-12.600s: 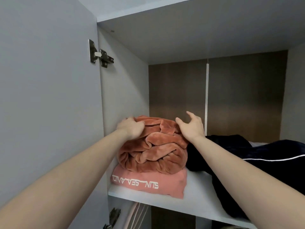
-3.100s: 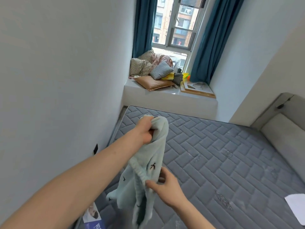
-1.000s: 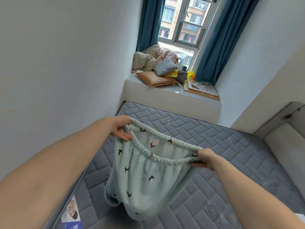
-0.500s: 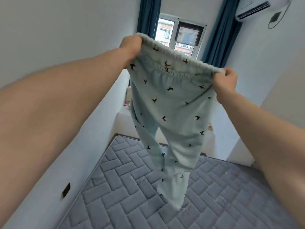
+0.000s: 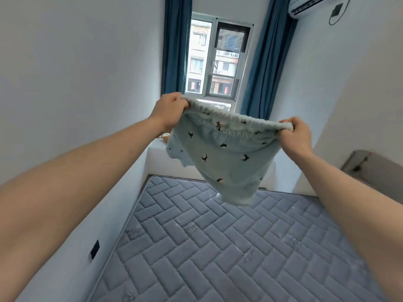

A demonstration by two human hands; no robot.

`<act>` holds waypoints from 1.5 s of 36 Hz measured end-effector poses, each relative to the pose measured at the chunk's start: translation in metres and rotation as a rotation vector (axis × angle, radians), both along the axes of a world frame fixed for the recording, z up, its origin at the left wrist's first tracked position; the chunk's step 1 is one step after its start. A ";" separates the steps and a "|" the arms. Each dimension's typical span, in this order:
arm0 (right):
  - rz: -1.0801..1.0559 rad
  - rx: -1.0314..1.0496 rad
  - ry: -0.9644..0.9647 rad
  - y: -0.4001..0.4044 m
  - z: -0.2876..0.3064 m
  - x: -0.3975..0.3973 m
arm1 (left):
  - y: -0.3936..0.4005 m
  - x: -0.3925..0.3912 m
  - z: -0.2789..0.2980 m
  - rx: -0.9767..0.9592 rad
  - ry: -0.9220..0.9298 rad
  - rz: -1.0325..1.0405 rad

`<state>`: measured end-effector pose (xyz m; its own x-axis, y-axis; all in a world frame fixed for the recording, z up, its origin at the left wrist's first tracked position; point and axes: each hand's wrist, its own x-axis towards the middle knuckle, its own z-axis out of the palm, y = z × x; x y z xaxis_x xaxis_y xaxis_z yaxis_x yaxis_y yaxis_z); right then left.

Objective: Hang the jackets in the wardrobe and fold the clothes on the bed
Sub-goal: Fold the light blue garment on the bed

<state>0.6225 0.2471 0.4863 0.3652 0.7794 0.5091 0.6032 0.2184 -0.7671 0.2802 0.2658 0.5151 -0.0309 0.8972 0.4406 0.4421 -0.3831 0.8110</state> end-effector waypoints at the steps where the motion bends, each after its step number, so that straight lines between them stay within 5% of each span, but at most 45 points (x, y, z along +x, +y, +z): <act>1: -0.004 -0.040 -0.005 -0.010 -0.024 -0.003 | -0.011 -0.002 -0.025 -0.031 0.012 -0.016; 15: 0.102 -0.909 -0.186 -0.214 -0.376 -0.070 | -0.194 -0.076 -0.417 -0.820 0.183 -0.073; 28: 0.357 -1.582 -0.372 -0.344 -0.537 -0.101 | -0.335 -0.110 -0.620 -1.216 0.562 -0.320; 44: 0.623 -1.869 -0.696 -0.357 -0.674 -0.090 | -0.368 -0.085 -0.750 -1.404 0.676 -0.258; 49: 0.488 -1.727 -0.428 -0.300 -0.712 -0.110 | -0.367 -0.079 -0.778 -1.474 0.651 -0.194; 54: 0.290 -1.415 -0.097 -0.248 -0.751 -0.130 | -0.355 -0.075 -0.804 -1.280 0.540 0.228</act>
<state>0.4923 -0.0004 -0.2646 0.1194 0.6804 -0.7230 0.7317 -0.5525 -0.3991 0.2048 -0.0888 -0.2890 -0.3192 0.6787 -0.6614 0.7579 0.6019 0.2518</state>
